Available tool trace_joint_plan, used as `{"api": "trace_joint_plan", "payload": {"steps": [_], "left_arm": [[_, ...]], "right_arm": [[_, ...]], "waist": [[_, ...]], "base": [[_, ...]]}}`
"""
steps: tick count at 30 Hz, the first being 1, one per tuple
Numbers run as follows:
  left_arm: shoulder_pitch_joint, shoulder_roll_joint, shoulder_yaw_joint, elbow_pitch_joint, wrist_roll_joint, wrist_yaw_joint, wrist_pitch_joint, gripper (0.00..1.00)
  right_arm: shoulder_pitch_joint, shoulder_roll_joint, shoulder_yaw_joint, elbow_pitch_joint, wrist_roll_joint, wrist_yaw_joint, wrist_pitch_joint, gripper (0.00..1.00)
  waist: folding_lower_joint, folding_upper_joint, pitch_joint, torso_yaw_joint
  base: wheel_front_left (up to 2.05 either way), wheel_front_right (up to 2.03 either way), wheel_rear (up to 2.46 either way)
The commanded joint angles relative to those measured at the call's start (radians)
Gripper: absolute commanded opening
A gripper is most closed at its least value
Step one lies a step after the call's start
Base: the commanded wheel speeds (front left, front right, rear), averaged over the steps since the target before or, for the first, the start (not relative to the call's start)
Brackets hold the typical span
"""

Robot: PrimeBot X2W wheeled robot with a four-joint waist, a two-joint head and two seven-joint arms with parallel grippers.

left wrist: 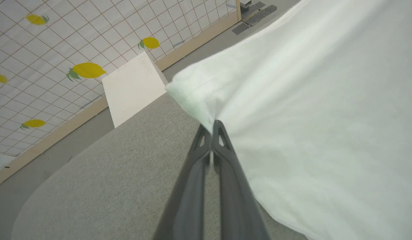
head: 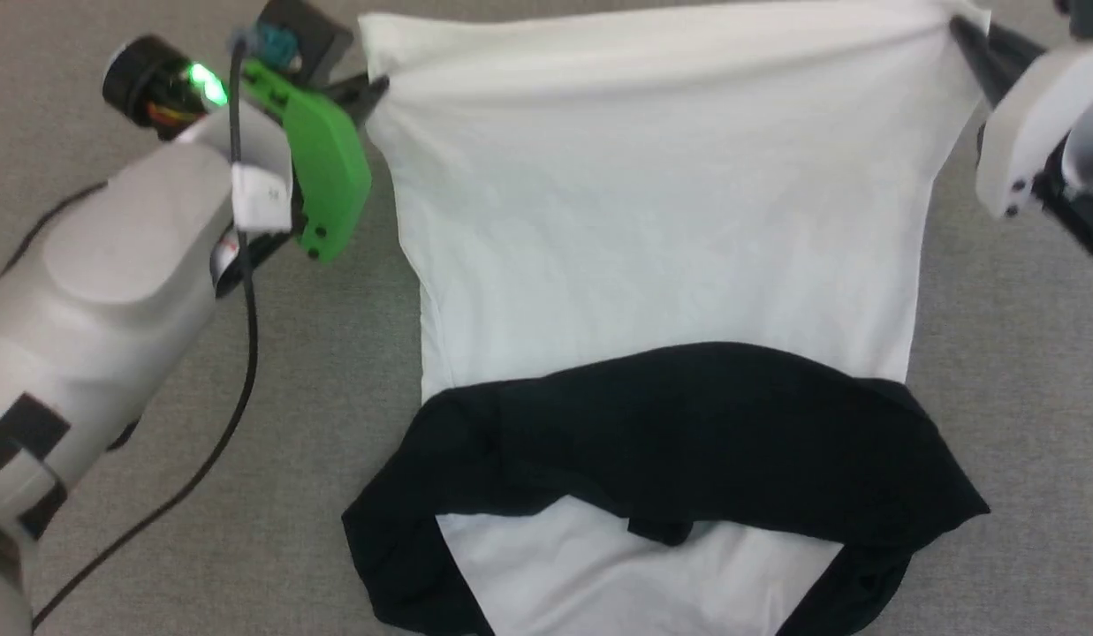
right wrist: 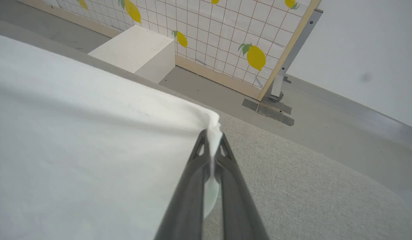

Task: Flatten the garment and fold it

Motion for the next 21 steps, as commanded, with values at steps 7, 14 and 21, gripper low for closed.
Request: {"api": "trace_joint_plan", "payload": {"steps": [7,14,21], "left_arm": [[0.2,0.147,-0.001,-0.213,0.005,0.104,-0.051,0.0],[0.429,0.265,-0.004,-0.497,0.022,0.237,-0.02,0.0],[0.629,0.33,-0.005,-0.665,0.02,0.344,-0.022,0.0]], "right_arm": [[0.252,-0.041,0.011,-0.175,-0.046,-0.002,-0.102,0.0],[0.551,-0.088,-0.096,-0.394,-0.076,-0.002,-0.09,0.0],[0.878,-0.058,-0.26,-0.602,-0.115,-0.002,-0.002,0.0]], "waist": [[0.0,0.0,-0.212,-0.01],[0.0,0.0,-0.305,-0.006],[0.0,0.0,-0.348,-0.005]], "base": [[0.0,0.0,0.0],[0.0,0.0,0.0],[0.0,0.0,0.0]]}}
